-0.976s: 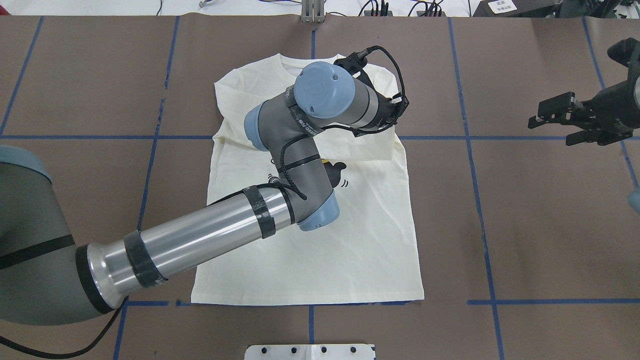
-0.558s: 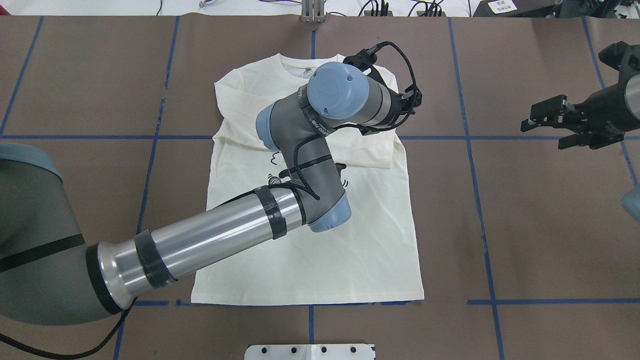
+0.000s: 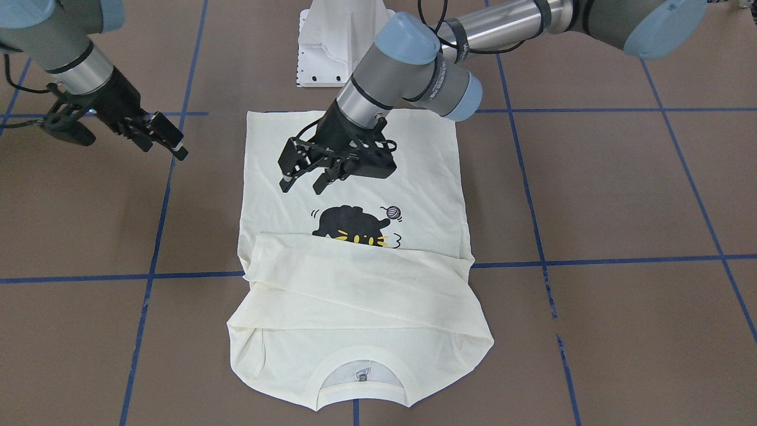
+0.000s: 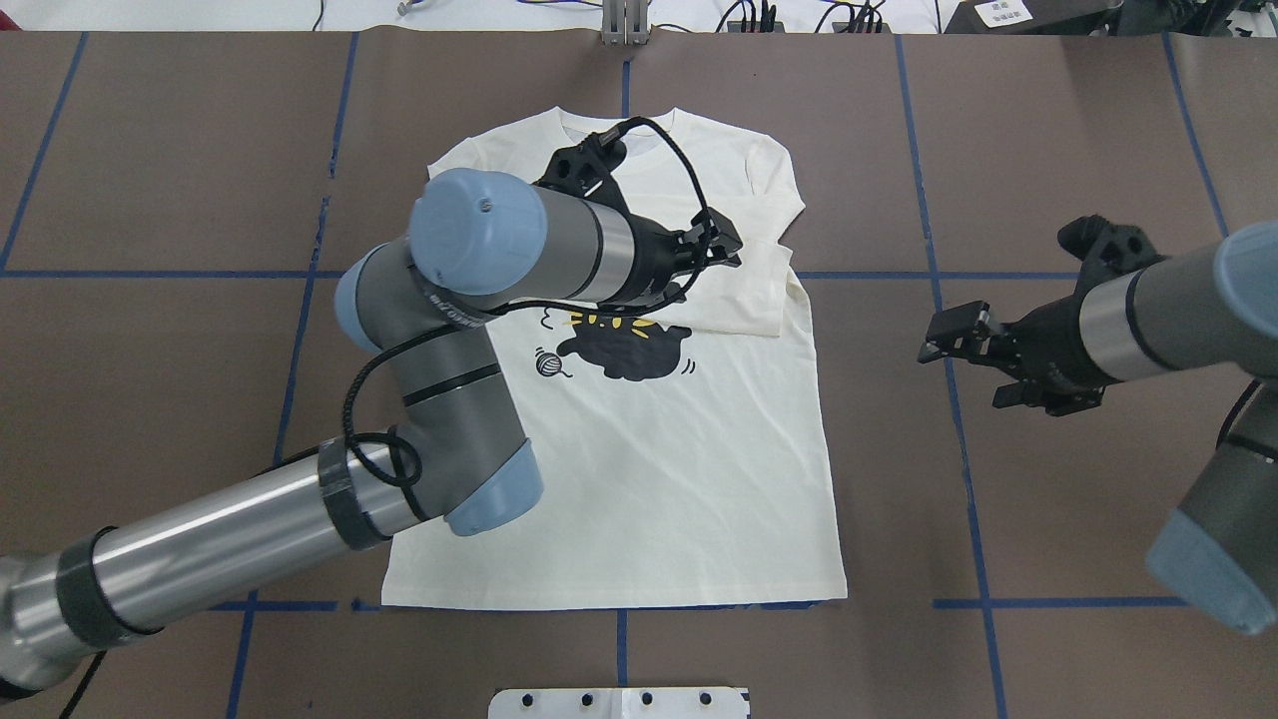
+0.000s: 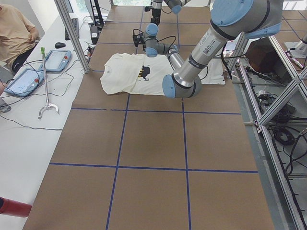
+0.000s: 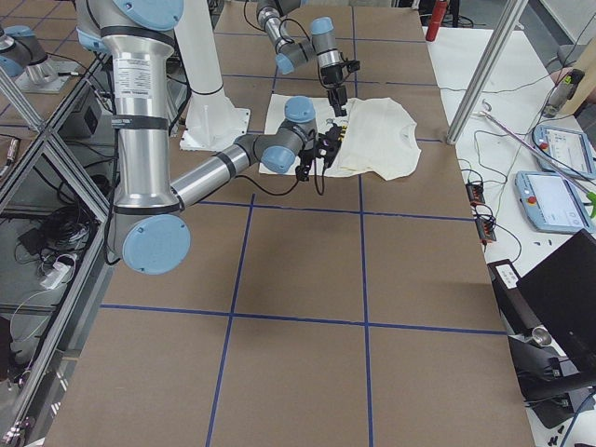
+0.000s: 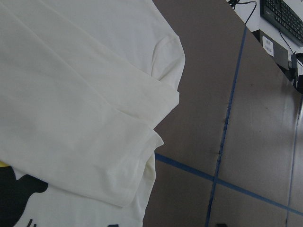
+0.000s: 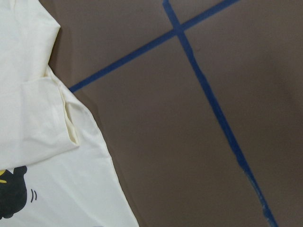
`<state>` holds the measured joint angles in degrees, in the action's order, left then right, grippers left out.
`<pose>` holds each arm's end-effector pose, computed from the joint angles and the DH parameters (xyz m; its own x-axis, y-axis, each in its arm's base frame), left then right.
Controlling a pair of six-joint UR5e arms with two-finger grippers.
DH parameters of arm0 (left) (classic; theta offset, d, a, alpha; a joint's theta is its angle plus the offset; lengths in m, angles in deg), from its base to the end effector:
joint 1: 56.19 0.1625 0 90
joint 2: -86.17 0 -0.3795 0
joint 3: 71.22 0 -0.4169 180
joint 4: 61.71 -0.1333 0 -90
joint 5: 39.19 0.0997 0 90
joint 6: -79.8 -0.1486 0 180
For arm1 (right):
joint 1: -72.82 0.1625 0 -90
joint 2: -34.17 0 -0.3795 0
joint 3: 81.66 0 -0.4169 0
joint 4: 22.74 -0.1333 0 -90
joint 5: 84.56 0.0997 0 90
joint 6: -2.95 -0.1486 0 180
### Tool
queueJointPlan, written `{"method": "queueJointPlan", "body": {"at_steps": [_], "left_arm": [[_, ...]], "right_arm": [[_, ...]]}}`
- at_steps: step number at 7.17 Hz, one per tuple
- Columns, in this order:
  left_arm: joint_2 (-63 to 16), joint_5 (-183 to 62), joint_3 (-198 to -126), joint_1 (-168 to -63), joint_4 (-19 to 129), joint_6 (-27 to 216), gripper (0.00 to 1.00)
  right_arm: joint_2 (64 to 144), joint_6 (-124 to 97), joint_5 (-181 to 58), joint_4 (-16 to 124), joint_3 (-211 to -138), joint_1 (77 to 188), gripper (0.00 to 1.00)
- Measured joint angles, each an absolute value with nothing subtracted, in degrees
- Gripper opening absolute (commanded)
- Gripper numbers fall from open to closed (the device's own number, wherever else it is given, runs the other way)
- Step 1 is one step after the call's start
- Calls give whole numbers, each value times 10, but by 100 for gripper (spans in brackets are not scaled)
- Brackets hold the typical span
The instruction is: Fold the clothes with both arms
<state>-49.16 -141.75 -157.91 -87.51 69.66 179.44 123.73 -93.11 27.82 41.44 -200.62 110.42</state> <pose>0.5755 -0.4684 0.0679 0.0429 -0.2174 -0.9751 0.3347 0.9227 -0.1910 -0.3777 -0.3877 0.3338 0.4160 0.4436 0.7938 -0.3624 0.8815 -0.3027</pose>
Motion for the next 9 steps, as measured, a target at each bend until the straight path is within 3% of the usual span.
{"method": "queueJointPlan", "body": {"at_steps": [2,4,7,9], "left_arm": [[-422,-1429,-1653,-878,692,1759,73],[-396,-1432,-1673,-880,693,1752,73],[-391,-1432,-1679,-879,695,1755,75],[-390,-1432,-1678,-878,695,1754,75]], "right_arm": [[1243,-1094,68,424,-2040,910,85],[1240,-1189,-66,470,-2046,782,81],[1232,-1236,-124,492,-2024,736,71],[1230,-1241,-128,493,-2014,737,57]]}}
